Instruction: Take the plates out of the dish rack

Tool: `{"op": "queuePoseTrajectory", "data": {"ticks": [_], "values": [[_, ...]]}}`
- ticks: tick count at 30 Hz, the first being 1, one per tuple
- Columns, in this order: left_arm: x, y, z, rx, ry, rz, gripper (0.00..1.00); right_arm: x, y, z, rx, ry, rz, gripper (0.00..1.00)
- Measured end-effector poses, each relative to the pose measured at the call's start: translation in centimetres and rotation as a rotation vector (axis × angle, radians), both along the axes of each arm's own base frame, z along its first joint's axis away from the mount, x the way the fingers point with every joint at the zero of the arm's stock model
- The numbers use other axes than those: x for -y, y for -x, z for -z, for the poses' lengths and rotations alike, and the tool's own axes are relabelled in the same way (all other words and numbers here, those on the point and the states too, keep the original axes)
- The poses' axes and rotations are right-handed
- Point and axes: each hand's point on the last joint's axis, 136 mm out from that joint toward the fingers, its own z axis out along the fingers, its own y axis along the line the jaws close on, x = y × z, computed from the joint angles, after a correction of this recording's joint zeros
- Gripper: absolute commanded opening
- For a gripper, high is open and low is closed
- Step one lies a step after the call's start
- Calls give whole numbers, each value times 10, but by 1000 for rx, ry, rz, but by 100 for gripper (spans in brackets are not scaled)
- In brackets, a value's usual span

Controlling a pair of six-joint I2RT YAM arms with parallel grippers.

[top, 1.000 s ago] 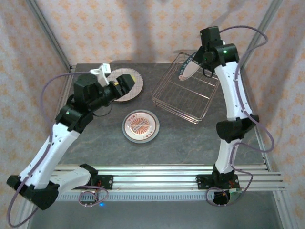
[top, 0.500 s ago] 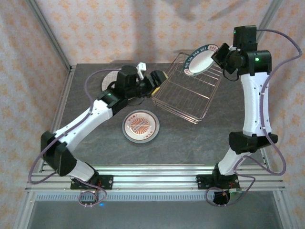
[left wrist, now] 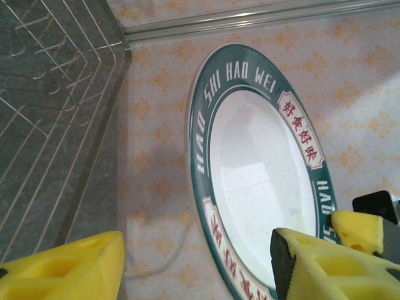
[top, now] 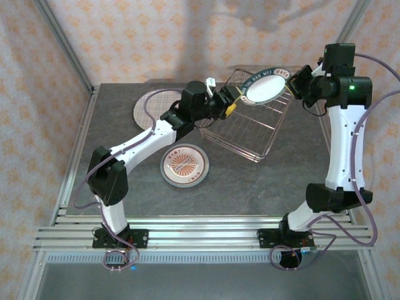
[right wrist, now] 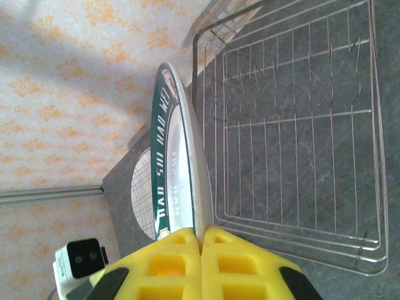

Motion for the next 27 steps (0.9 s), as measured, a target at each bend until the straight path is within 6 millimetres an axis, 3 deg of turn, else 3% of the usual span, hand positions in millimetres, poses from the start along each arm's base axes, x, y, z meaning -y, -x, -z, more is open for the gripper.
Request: {"op": "queuePoseTrajectory", "data": {"ticks": [3, 10, 17, 27], "values": [[3, -2, 1, -12, 15, 3, 50, -2, 1, 2, -7, -25, -5, 0], [6, -5, -4, -16, 41, 3, 46, -11, 1, 15, -33, -94, -18, 0], [7, -5, -5, -15, 47, 4, 35, -15, -1, 20, -33, -135, -22, 0], [5, -7, -6, -40, 67, -9, 2, -17, -3, 23, -25, -153, -29, 0]]}}
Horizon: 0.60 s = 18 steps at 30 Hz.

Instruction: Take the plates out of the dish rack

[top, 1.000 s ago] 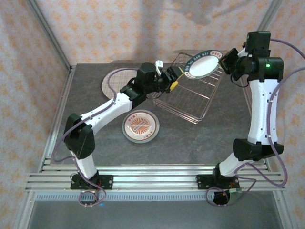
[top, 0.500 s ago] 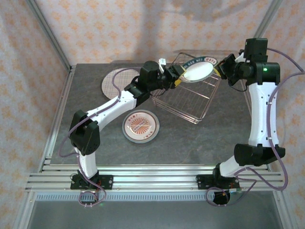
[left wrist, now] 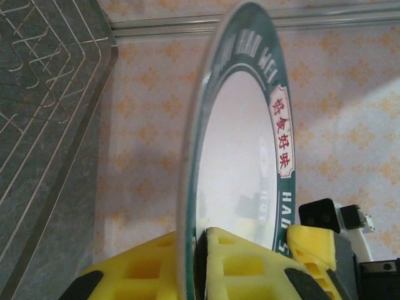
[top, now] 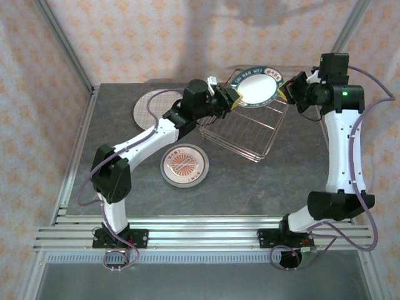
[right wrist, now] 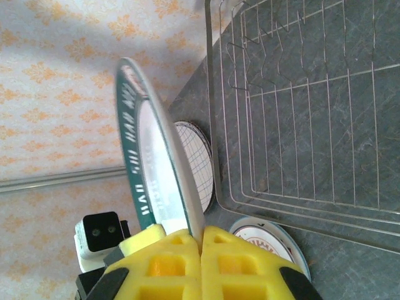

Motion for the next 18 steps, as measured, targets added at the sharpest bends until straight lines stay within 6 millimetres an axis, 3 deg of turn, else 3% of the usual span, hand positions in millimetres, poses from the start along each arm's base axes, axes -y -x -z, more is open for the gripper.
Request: {"op": "queuePoseTrajectory", "data": {"ticks": [3, 11, 15, 18], "values": [[-3, -3, -3, 0, 13, -9, 0, -1, 1, 4, -8, -1, -6, 0], [-4, -3, 3, -1, 12, -6, 0, -2, 5, 1, 20, 27, -38, 43], [-12, -3, 7, -9, 7, -15, 0, -1, 14, -7, 53, 60, -53, 55], [-28, -1, 1, 3, 6, -32, 0, 1, 22, -14, 87, 97, -59, 58]]}}
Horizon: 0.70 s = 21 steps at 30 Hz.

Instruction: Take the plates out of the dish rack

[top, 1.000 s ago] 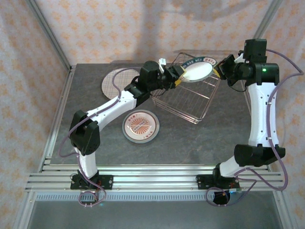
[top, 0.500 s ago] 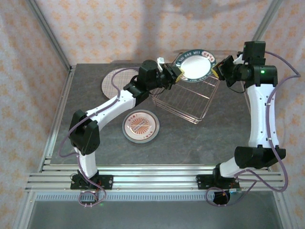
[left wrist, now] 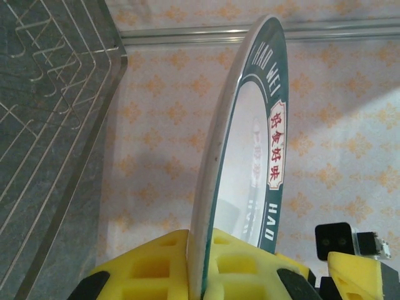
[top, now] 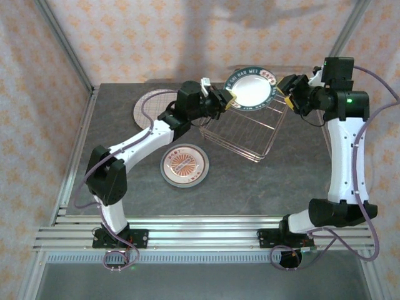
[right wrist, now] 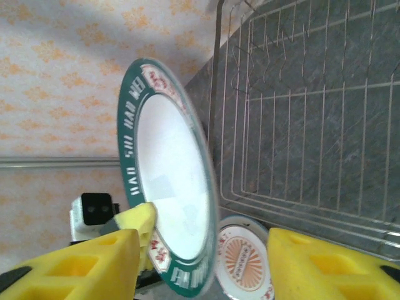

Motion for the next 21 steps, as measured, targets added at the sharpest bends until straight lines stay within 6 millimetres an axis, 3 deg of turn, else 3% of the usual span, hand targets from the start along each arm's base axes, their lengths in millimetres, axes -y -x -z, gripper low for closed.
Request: {"op": "queuePoseTrajectory", "data": {"ticks": [7, 10, 15, 21], "values": [[-53, 25, -32, 74, -12, -42, 0, -2, 16, -17, 97, 95, -61, 59], [-79, 39, -34, 88, -30, -68, 0, -13, 23, -22, 138, 136, -120, 59], [-117, 60, -16, 58, -101, -105, 0, -38, 38, -22, 243, 189, -224, 61], [-151, 94, 24, -9, -203, -116, 0, -63, 65, -18, 413, 237, -330, 61]]}}
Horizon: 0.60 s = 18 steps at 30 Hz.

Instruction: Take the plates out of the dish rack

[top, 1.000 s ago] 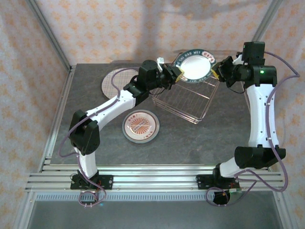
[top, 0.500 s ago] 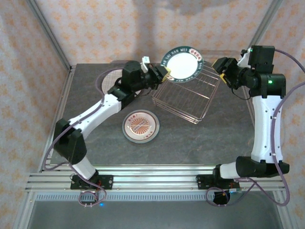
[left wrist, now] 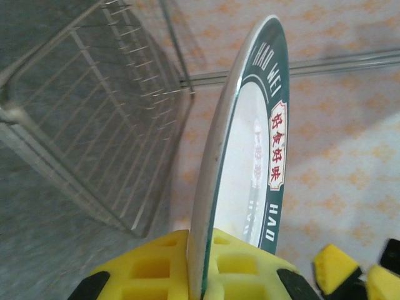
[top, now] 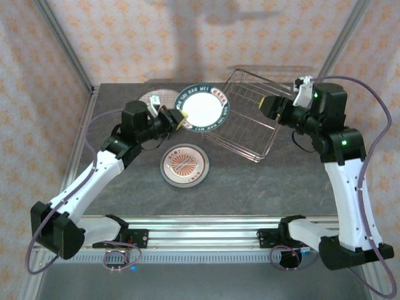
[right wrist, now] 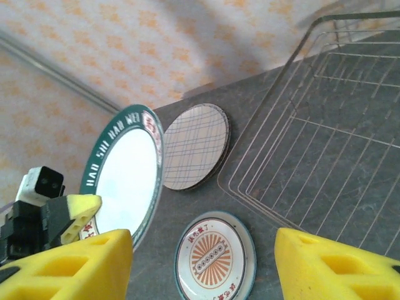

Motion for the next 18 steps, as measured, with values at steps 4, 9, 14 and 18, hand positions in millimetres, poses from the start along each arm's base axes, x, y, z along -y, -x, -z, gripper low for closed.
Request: {"op": "queuePoseTrajectory", "data": {"ticks": [4, 9, 14, 18], "values": [[-15, 25, 28, -41, -72, 7, 0, -24, 11, -4, 130, 66, -128, 63], [-28, 51, 65, -88, -145, 23, 0, -48, 23, 5, 222, 146, -277, 65], [-39, 71, 108, -143, -195, 26, 0, -67, 40, 19, 282, 195, -417, 68], [-45, 83, 141, -198, -223, 27, 0, -81, 53, 32, 314, 233, -515, 72]]}}
